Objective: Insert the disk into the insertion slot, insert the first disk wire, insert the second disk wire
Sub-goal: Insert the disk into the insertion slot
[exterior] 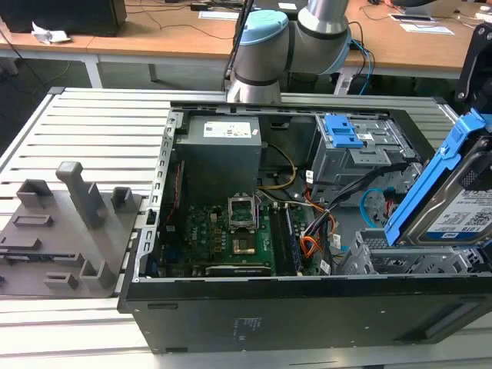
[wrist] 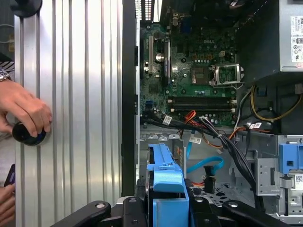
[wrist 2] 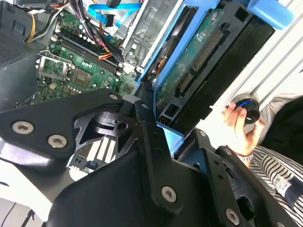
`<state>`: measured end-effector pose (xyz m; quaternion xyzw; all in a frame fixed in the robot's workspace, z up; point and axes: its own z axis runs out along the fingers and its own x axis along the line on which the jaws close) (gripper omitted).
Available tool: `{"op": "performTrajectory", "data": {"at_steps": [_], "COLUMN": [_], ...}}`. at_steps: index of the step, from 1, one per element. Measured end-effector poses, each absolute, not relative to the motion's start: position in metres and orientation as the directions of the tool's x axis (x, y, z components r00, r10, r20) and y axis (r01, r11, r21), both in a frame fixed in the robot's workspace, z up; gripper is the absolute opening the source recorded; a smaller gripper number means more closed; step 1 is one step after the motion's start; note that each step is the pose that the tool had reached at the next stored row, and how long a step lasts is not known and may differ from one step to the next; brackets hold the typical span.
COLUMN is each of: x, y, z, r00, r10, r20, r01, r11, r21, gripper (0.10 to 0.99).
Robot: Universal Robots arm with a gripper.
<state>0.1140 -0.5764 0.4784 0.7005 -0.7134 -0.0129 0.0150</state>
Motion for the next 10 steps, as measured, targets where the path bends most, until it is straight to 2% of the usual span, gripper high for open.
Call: {"op": "performTrajectory", "data": {"at_steps": [10], "x": [0.114], "y": [-0.576], "z": [0.461], "r00": [-0.018], "r10": [-1.000], "r20": [0.003], "r01": [-0.999], "r11": [0.018], "r21": [0.039], "gripper": [0.369]}}
